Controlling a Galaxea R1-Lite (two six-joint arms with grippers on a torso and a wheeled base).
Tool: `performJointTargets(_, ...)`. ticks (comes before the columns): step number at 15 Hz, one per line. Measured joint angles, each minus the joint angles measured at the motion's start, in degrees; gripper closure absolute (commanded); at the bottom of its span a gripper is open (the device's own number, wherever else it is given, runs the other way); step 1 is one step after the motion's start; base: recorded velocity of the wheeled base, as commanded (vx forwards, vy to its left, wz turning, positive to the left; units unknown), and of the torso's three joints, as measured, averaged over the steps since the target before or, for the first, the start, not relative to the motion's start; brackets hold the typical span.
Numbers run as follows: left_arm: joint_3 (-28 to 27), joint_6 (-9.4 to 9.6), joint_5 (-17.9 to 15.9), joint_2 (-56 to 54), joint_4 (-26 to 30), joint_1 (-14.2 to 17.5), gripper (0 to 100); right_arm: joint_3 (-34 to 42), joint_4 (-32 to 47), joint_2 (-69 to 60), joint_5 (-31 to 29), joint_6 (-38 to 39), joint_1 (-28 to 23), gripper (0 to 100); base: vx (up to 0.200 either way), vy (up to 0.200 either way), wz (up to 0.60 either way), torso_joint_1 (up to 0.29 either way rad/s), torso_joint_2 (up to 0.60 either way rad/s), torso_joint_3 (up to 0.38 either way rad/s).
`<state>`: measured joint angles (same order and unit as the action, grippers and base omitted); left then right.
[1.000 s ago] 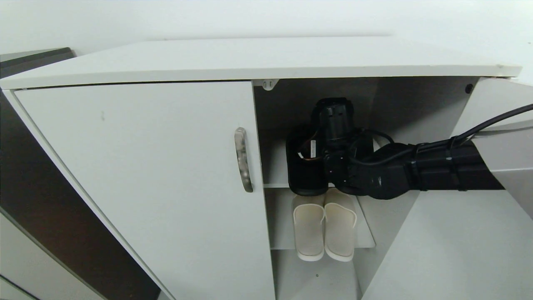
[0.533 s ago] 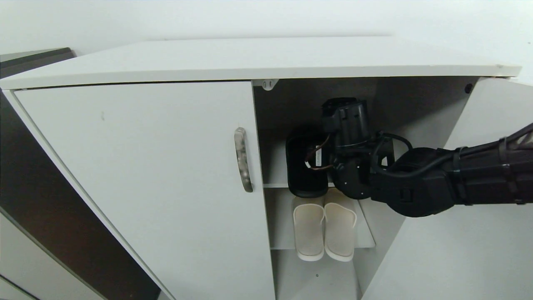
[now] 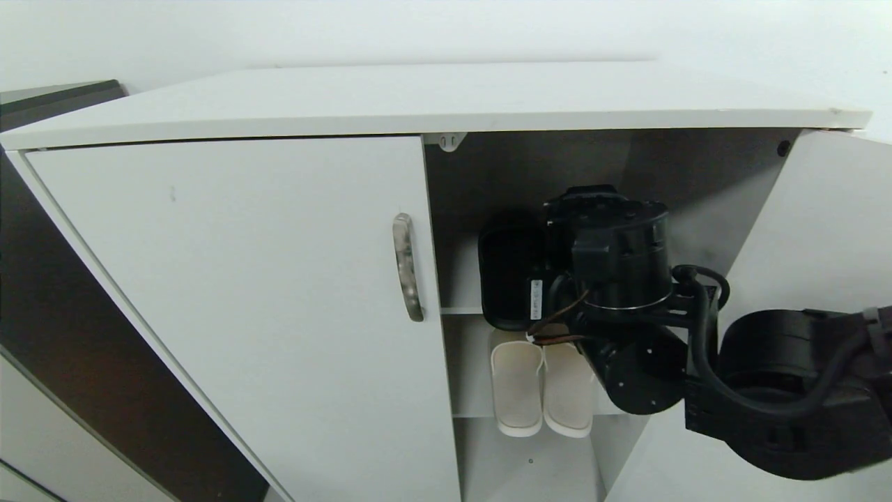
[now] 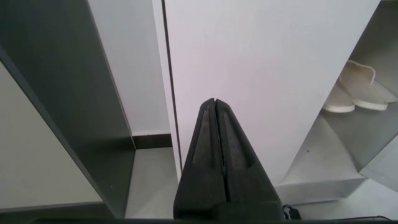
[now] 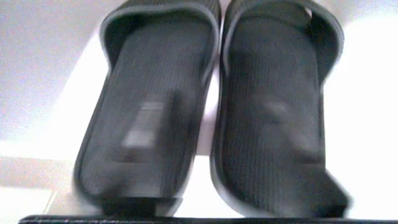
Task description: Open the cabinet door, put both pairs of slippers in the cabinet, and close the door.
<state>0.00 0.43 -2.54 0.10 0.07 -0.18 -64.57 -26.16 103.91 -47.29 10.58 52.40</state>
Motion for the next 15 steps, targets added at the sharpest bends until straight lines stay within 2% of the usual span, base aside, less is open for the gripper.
performJointTargets(4, 0.00, 0.00, 0.05, 0.00, -0.02, 0.02, 100, 5.14, -1.97, -3.63, 0.24, -0.02, 1.54, 100, 0.000, 0.000, 0.00, 0.000, 0.00, 0.000)
performJointTargets(14, 0.00, 0.01, 0.02, 0.00, -0.07, 0.00, 100, 5.78, -4.16, -2.45, 0.21, 0.15, 1.65, 100, 0.000, 0.000, 0.00, 0.000, 0.00, 0.000)
performJointTargets(15, 0.00, 0.01, 0.05, 0.00, -0.07, 0.00, 100, 5.79, -4.22, -2.21, 0.13, 0.12, 1.65, 100, -0.200, 0.000, 0.00, -0.002, 0.01, -0.002)
